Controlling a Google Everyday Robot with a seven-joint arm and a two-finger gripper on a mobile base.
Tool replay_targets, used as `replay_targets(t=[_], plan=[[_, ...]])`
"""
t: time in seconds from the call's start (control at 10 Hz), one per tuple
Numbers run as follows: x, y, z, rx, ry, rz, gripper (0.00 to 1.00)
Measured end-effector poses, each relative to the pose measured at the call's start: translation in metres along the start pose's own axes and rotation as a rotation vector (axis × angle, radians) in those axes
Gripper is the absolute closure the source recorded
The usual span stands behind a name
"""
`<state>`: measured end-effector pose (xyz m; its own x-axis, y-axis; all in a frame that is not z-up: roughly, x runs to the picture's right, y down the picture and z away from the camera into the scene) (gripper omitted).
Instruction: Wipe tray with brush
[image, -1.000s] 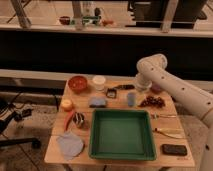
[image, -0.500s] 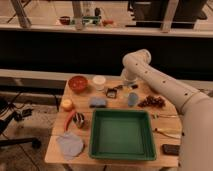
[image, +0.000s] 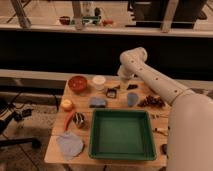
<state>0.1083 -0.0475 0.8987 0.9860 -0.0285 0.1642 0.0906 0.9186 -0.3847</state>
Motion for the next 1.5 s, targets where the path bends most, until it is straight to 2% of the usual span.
replay_targets(t=[0.4,0.9,1.2,1.5], plan=[[-0.003,-0.015,0.034,0.004,-0.016,0.012,0.2],[-0.001,-0.037,0.065,0.003,-0.006,0.026,0.2],[0.016,-0.032,0.085,-0.019,0.01,0.053,0.2],[0.033,-0.028,0.094,-0.039,0.027,0.073,0.2]])
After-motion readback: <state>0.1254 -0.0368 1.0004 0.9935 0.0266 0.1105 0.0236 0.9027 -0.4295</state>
